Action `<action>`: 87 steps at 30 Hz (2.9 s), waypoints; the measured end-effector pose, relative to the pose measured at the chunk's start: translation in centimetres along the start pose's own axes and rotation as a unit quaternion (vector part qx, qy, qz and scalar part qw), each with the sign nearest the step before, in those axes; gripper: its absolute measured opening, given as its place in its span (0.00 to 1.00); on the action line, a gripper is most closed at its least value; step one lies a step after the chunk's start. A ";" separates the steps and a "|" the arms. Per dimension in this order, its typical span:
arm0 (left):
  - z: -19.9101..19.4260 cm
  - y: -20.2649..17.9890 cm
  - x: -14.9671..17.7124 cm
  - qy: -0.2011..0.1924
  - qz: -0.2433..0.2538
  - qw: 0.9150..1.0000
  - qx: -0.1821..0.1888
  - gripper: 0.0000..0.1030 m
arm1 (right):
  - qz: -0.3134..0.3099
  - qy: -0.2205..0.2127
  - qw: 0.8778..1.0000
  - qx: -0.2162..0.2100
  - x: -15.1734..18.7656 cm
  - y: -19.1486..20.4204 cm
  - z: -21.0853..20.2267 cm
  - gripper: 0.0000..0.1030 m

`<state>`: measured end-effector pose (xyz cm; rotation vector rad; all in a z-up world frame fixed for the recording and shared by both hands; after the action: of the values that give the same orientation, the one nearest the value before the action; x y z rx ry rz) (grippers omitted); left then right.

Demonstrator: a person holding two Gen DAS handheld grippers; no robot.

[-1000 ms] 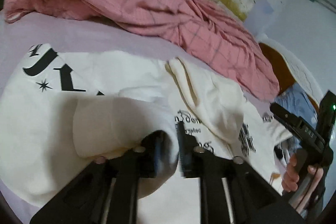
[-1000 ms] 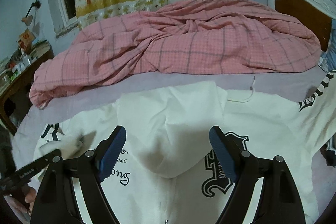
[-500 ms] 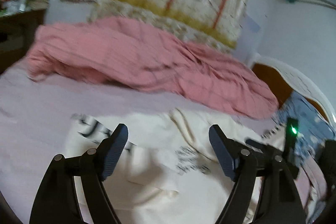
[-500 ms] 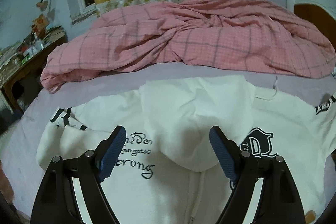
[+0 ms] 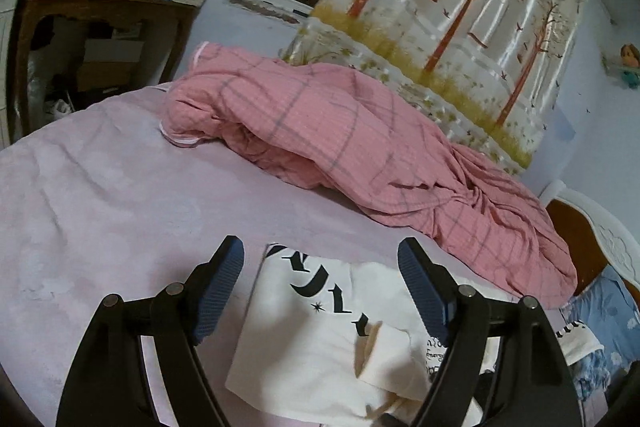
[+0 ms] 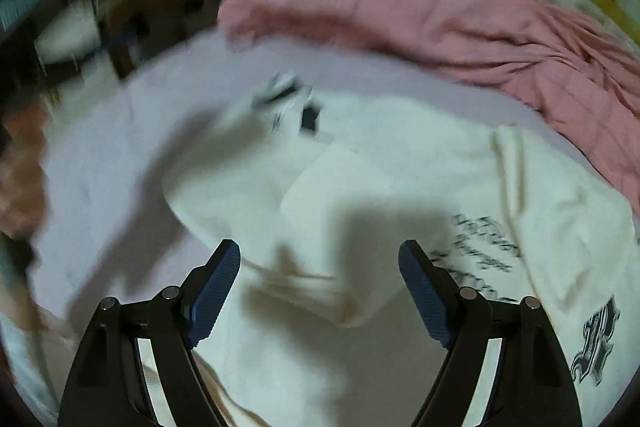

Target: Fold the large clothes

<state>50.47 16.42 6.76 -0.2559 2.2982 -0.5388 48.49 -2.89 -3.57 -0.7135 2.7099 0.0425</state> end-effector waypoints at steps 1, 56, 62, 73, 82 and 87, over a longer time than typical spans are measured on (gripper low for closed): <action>0.1 0.1 0.0 0.001 -0.001 1.000 0.003 0.76 | -0.009 0.010 1.000 0.027 -0.3 0.4 1.0 0.81; 18.3 -6.0 9.1 0.196 0.165 0.955 -0.150 0.61 | 0.362 -0.031 0.930 0.056 18.1 -38.2 -2.3 0.71; 18.3 -5.9 8.9 0.191 0.154 0.958 -0.148 0.50 | 0.315 -0.037 0.947 0.052 16.1 -38.1 0.0 0.48; 16.6 -7.3 8.3 0.145 0.154 0.966 -0.146 0.05 | 0.266 -0.217 0.912 0.224 12.6 -35.0 -10.9 0.03; 18.3 -6.5 8.7 0.167 0.152 0.957 -0.183 0.08 | 0.318 -0.059 0.930 0.173 14.7 -38.2 -1.3 0.04; 17.4 -6.8 8.5 0.149 0.168 0.960 -0.165 0.09 | 0.351 -0.037 0.922 0.160 17.7 -39.6 -1.6 0.12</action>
<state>57.14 2.18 -6.47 0.0661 2.6467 -0.0175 52.67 -46.07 -5.71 0.3599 2.6556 -0.1936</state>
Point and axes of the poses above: each gripper's, at about its wrist camera, not at the fingertips, and z roughly the way its jaws point, y to its left, x to its underside, the point moved 3 cm from there along z, roughly the way its jaws point, and after that the axes turned 15 degrees about y, right-handed, at the moved point
